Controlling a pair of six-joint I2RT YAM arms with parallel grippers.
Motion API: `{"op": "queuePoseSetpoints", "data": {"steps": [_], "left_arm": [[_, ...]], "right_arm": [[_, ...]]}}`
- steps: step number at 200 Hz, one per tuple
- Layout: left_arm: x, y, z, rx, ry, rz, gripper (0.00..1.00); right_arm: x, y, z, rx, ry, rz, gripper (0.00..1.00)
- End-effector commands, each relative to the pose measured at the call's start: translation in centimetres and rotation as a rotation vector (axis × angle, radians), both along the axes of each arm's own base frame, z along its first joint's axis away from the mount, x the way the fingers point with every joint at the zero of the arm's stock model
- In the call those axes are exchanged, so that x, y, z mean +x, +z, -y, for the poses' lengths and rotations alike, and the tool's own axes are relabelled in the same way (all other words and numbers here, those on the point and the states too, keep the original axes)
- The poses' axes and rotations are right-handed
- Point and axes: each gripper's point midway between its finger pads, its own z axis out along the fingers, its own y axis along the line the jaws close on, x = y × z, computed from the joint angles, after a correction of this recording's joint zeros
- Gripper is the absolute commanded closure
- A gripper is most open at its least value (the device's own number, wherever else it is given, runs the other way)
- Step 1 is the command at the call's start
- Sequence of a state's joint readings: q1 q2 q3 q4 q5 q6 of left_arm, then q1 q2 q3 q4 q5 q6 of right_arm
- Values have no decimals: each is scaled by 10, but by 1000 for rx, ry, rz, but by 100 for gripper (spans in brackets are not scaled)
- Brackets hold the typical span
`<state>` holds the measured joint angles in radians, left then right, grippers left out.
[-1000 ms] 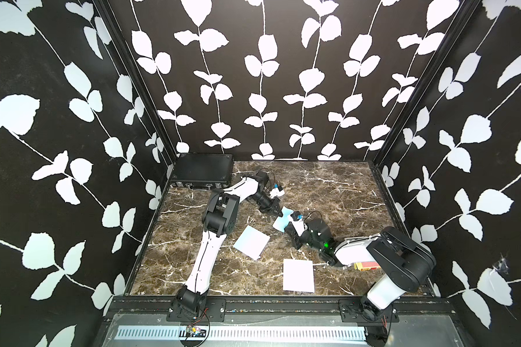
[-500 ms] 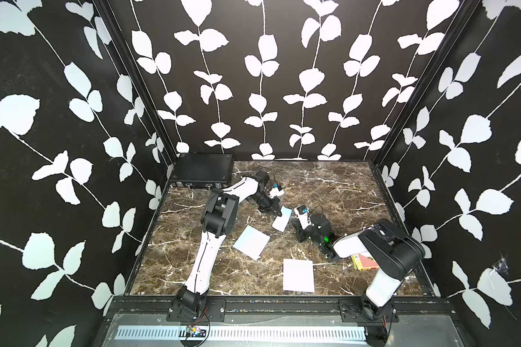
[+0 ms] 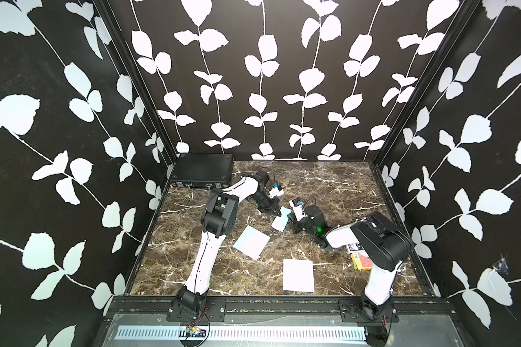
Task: Fold the square paper along the opposite sides
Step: Smooth out the paper at the center of the board.
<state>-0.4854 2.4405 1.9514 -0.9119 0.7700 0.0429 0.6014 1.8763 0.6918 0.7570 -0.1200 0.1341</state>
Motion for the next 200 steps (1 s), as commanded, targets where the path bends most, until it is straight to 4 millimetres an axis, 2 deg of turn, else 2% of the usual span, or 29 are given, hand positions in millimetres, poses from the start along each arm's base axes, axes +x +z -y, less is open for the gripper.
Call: {"op": "queuePoseSetpoints", "data": {"steps": [1,18,35,52,99,131,154,181,200], "left_arm": [[-12,-20,-12,91,-21,-21,100],[-12,-21,-12,93,-24,-19,100],[-13,-20,-11,87,-26,-27,100],[-17,-22,-14,95,-31,-37,100],[-18,-26,-20,112,-10,-57,100],[-17,-24,-18,58,33,-61,100],[-14,-23,-19,52,57,-67,100],[-9,-20,-17,35,111,-63,100],[-5,-21,-13,11,188,-72,100]], "right_arm": [[13,6,-12,42,-11,16,84],[15,-3,-10,32,-32,0,85],[12,-22,-5,29,-55,-35,85],[10,-32,6,17,-103,-38,86],[13,-38,46,-94,-252,-19,86],[13,-43,60,-109,-294,-32,86],[12,-33,61,-62,-268,-20,85],[12,6,37,89,-150,62,79],[13,21,20,143,-65,103,76]]}}
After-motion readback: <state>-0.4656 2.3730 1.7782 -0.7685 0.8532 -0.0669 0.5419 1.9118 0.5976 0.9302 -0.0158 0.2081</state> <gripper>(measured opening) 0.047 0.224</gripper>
